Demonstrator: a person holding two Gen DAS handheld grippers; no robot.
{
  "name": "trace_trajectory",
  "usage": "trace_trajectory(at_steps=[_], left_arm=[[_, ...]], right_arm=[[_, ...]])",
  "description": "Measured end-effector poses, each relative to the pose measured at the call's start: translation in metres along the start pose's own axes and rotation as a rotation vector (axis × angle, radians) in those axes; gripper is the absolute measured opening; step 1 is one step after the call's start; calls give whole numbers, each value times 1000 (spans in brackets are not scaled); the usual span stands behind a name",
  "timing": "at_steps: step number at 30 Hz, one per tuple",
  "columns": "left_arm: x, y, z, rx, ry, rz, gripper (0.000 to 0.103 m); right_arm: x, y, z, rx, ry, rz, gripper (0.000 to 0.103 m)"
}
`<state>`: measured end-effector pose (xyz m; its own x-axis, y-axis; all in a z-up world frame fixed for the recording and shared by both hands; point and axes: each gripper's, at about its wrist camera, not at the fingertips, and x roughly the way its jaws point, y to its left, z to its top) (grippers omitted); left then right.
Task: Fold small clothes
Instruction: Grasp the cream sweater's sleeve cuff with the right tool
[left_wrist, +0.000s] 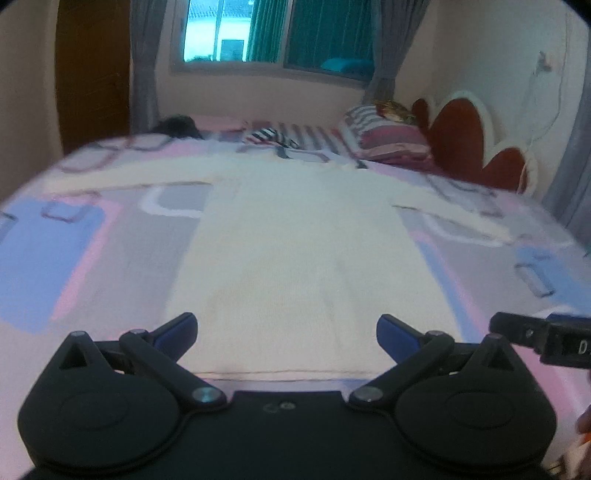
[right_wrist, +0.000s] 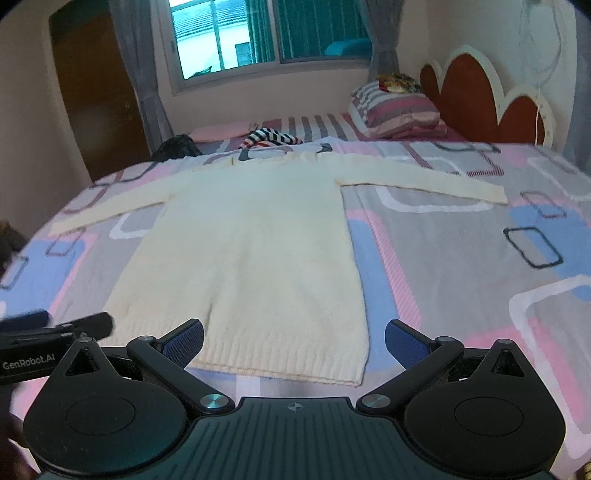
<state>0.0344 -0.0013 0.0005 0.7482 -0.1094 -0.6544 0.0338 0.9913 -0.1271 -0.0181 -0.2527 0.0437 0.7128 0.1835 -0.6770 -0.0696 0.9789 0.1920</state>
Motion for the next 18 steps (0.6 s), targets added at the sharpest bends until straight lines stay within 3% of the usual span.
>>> trace_trajectory(at_steps=[4, 7, 10, 14, 18], left_arm=[[16, -12, 11, 50, 5, 6, 103], [28, -23, 21, 102, -13, 41, 103], [44, -30, 34, 122, -14, 51, 103], [65, -27, 52, 68, -43, -29, 103], [95, -28, 73, 110, -73, 40, 103]], right_arm=[[6, -14, 11, 21, -20, -20, 103], [12, -34, 22, 80, -29, 72, 103], [23, -51, 36, 127, -44, 81, 103], [42, -76, 61, 172, -54, 85, 103], [64, -107, 88, 243, -66, 101, 103]])
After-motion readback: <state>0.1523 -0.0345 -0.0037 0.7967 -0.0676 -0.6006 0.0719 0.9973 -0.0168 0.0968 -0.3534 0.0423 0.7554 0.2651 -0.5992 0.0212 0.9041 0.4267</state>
